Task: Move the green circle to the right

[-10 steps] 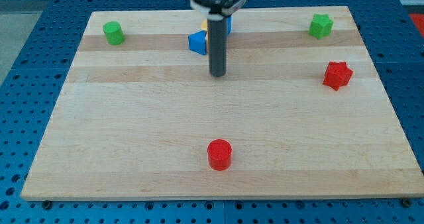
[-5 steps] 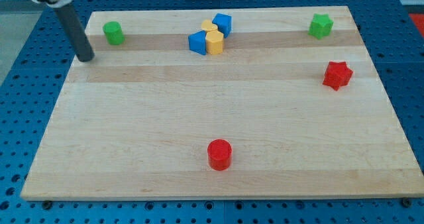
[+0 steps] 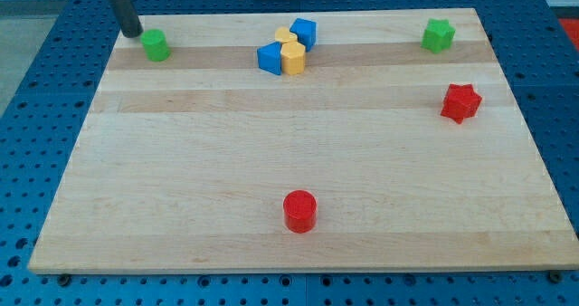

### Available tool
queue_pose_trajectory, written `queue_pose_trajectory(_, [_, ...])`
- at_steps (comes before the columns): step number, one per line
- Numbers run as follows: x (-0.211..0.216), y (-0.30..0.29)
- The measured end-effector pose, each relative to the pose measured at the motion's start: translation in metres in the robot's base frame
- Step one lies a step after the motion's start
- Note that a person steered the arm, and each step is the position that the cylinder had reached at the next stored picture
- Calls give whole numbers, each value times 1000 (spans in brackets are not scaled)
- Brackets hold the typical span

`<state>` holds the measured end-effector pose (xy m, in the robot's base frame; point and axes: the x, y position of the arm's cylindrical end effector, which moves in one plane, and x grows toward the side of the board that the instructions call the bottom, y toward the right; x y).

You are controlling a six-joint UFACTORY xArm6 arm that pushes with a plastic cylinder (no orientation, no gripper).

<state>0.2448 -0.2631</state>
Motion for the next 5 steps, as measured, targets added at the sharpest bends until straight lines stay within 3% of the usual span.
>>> queue_pose_trajectory(4, [122, 134])
queue_pose_trajectory(5, [126, 135])
